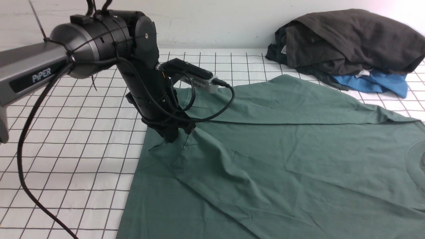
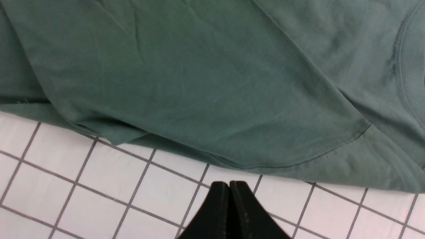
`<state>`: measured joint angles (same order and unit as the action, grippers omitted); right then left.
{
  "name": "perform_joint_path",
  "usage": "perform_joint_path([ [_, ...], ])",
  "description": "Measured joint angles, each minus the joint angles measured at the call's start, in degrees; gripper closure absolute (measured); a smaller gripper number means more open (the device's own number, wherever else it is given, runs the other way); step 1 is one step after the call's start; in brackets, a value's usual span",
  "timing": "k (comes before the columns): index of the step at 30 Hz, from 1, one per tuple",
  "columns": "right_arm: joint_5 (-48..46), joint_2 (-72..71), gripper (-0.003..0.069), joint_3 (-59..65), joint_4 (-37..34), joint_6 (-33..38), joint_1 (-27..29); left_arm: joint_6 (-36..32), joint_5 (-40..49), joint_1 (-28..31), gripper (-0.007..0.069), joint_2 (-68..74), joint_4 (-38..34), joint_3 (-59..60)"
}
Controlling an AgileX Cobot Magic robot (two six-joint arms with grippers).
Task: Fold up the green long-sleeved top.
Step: Use the left arm to drag and place the cuff at the centered position on the left edge of the fabric, then use the left arm to clamp the cuff farthest from it
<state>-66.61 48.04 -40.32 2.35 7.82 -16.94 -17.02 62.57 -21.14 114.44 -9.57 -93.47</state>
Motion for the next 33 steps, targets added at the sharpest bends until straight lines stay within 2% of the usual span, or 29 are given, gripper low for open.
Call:
perform_joint_path([
  [4,0.62,0.00,0.0673,0.00,0.07,-0.42,0.00,1.14,-1.94,0.06,0.0573,2.50,2.33,0.00],
  [8,3.86,0.65,0.0673,-0.07,1.29,-2.46,0.00,3.90,-4.19,0.15,0.0489,3.64,5.39,-0.02],
  [14,6.46,8.76,0.0673,-5.46,3.78,-6.07,0.00,8.66,-4.33,0.92,0.0252,3.98,7.10,-3.61],
  [17,6.93,15.18,0.0673,-11.24,5.40,-6.68,0.00,10.77,-4.31,2.31,0.0169,3.98,6.74,-7.05],
  [22,8.48,22.63,0.0673,-20.13,6.92,-7.24,0.00,13.27,-6.91,4.71,0.0148,4.55,5.35,-11.65],
  [25,9.77,26.31,0.0673,-24.06,7.83,-7.24,0.00,15.22,-11.35,6.02,0.0149,6.22,3.96,-13.49],
  [33,10.07,31.20,0.0673,-26.22,8.12,-7.24,0.00,16.09,-16.68,7.01,0.0149,14.25,1.77,-15.94],
])
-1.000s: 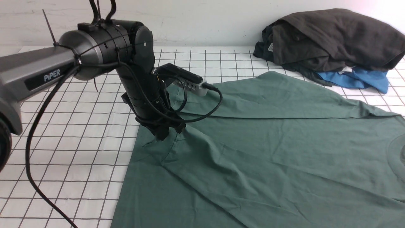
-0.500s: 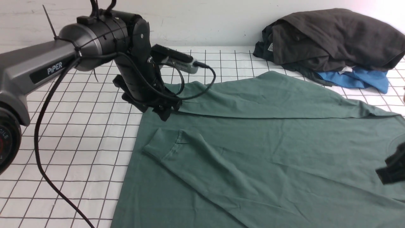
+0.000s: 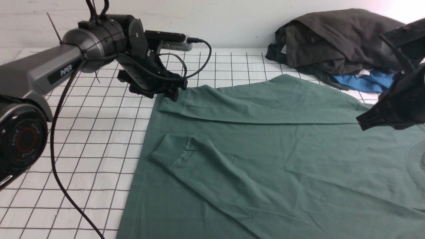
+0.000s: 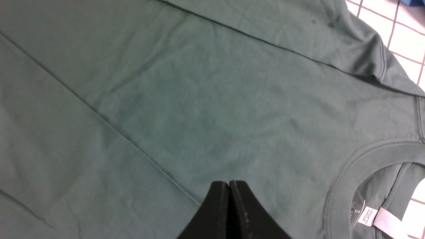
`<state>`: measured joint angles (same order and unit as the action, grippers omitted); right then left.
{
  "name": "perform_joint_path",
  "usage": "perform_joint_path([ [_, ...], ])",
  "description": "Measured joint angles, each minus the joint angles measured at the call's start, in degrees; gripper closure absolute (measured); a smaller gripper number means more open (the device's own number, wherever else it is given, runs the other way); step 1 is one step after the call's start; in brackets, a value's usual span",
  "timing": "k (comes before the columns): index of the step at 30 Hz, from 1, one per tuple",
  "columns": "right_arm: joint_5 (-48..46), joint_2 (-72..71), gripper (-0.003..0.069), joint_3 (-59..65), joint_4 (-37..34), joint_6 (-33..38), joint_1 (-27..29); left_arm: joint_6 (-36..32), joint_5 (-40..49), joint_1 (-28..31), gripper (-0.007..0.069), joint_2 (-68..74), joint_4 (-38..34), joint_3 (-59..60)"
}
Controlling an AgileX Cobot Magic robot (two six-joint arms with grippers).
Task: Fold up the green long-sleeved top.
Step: Use the left arm to clamp the cuff farthest from it
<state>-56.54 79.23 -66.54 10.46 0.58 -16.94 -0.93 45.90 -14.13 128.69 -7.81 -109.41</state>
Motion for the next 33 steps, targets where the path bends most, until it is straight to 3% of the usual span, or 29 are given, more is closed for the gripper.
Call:
perform_joint_path([
  [13,0.05,3.73,0.0673,-0.11,1.28,0.00,0.00,-0.09,-7.01,0.00,0.0149,6.19,-0.40,-1.13],
  [26,0.05,4.53,0.0673,-0.11,1.40,0.00,0.00,-0.09,-8.57,0.27,0.0152,7.35,-0.42,-1.47],
  [30,0.05,4.76,0.0673,-0.11,1.44,0.00,0.00,-0.09,-8.57,0.27,0.0218,7.35,-0.42,-1.47],
  [33,0.05,4.76,0.0673,-0.11,1.44,0.00,0.00,-0.09,-8.38,0.41,0.0347,7.18,-0.42,-1.47],
])
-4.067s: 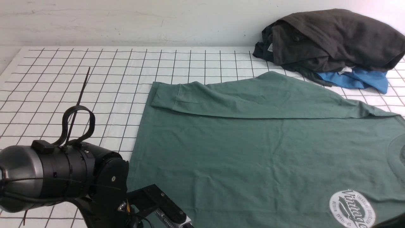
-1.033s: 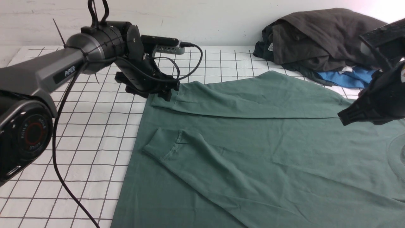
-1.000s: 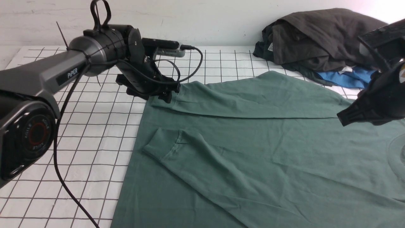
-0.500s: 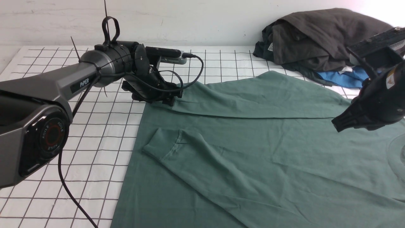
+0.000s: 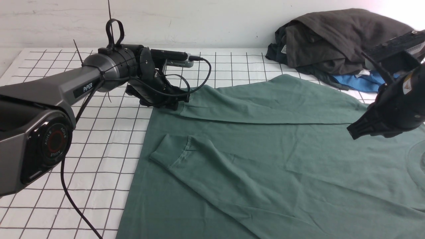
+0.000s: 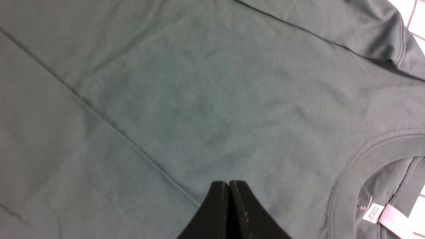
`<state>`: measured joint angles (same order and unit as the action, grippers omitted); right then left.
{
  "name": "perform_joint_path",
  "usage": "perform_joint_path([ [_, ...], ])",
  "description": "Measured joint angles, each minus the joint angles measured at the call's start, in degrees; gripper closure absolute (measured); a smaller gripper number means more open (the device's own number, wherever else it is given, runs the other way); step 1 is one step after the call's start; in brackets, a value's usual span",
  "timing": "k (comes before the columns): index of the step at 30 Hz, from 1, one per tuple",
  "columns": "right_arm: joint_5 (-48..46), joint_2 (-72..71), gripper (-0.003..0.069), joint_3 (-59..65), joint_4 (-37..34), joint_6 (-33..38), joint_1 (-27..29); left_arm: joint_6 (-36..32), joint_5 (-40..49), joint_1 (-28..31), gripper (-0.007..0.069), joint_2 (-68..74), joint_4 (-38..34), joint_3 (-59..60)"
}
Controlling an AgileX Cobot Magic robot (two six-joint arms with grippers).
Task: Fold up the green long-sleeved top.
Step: Use the left arm to clamp the cuff farthest from it
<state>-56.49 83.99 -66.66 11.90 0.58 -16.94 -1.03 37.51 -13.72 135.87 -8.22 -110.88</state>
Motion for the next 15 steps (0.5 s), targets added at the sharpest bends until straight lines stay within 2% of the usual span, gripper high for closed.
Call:
perform_joint_path([
  [5,0.00,0.30,0.0673,0.00,0.00,0.00,0.00,0.00,1.39,0.00,0.0512,-0.63,0.00,0.00],
  [8,0.00,0.50,0.0673,0.00,-0.11,0.00,0.00,-0.20,2.36,0.00,0.0582,-0.96,0.00,0.00],
  [10,0.00,0.50,0.0673,0.00,-0.11,0.00,0.00,-0.41,3.23,0.00,0.0610,-1.00,-0.07,0.00],
  [15,0.00,0.50,0.0673,0.00,-0.17,0.00,0.00,-0.52,5.56,0.00,0.0622,-1.74,-0.19,0.05],
])
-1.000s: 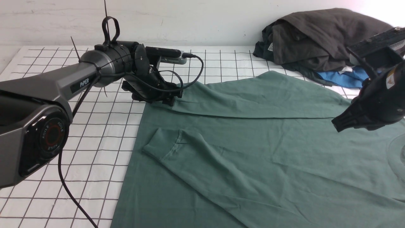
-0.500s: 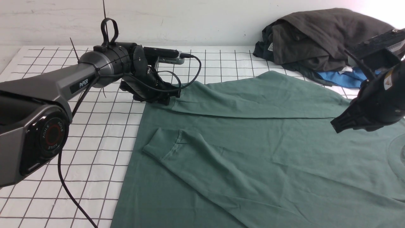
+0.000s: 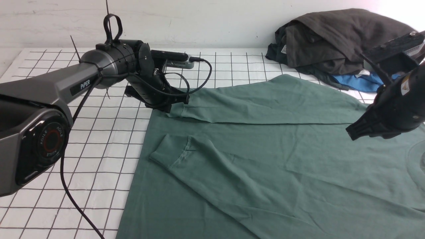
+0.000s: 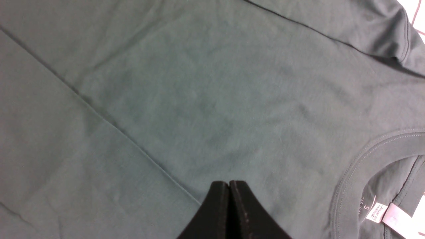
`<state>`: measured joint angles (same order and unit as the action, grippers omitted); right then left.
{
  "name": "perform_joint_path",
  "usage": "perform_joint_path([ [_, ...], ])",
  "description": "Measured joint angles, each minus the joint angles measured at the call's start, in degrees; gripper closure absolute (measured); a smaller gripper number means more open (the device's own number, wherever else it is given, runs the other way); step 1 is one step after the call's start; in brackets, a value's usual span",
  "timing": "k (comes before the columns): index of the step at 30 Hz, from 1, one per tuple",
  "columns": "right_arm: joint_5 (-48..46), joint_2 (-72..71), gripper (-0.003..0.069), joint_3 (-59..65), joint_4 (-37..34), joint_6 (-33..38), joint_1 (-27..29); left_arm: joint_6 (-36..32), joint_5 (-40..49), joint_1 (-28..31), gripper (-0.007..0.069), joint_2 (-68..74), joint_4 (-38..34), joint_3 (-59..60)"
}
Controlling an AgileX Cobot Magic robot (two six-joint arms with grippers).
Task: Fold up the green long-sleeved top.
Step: Use the left arm to clamp the cuff farthest from it, then use the left arm to drag and drop the cuff onto the cuff closest to the left arm
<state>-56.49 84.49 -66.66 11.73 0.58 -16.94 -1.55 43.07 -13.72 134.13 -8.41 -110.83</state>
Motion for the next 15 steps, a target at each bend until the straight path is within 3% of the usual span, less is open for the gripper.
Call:
perform_joint_path([
  [10,-3.27,-1.15,0.0673,-0.07,1.67,0.00,0.00,-2.09,14.21,0.00,0.0622,-12.85,-2.15,1.76],
  [15,-3.79,-7.07,0.0673,-0.07,0.56,0.00,0.00,-3.22,18.04,0.00,0.0622,-24.36,-4.14,14.14],
])
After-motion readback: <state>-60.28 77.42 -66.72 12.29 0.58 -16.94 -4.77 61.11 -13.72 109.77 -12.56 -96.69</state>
